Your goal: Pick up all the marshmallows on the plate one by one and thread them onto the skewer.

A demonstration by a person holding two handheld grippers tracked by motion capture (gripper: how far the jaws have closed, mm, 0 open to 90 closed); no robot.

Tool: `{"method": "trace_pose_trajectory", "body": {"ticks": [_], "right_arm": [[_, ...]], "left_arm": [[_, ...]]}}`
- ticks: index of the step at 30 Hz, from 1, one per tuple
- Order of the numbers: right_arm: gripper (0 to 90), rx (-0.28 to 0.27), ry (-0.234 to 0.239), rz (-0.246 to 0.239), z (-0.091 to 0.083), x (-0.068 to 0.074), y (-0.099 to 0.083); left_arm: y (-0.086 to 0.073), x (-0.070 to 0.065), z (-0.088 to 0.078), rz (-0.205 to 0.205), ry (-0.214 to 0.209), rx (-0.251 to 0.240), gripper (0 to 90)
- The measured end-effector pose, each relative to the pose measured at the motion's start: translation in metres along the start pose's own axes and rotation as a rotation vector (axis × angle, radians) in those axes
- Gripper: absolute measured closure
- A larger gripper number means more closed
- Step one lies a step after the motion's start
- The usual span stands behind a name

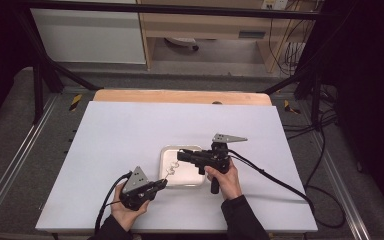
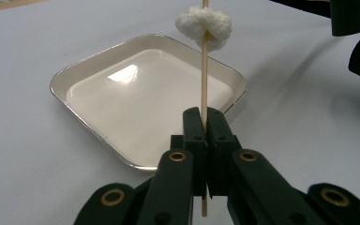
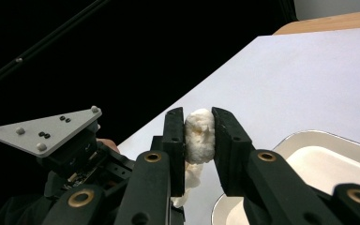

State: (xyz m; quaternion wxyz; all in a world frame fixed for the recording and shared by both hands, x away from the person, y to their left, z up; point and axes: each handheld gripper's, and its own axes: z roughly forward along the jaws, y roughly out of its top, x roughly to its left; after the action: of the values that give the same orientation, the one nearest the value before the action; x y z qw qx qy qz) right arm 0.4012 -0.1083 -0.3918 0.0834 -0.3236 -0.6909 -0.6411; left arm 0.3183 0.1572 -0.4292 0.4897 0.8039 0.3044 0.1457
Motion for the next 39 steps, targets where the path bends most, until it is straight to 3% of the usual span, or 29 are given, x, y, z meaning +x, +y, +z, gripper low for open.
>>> {"method": "trace_pose_trajectory", "body": {"ticks": [33, 35, 39], "right_arm": [[78.2, -0.001, -0.024, -0.018, 0.004, 0.005, -0.014], [78.3, 0.002, -0.017, -0.015, 0.005, 0.005, -0.015], [77.6, 0.060, 0.009, -0.004, 0.013, 0.004, -0.025]], "left_arm": [[-0.001, -0.003, 0.002, -0.014, -0.015, -0.012, 88.7], [0.000, -0.004, 0.002, -0.010, -0.020, -0.020, 88.7], [0.003, -0.005, 0.004, -0.010, -0.018, -0.029, 88.6]]}}
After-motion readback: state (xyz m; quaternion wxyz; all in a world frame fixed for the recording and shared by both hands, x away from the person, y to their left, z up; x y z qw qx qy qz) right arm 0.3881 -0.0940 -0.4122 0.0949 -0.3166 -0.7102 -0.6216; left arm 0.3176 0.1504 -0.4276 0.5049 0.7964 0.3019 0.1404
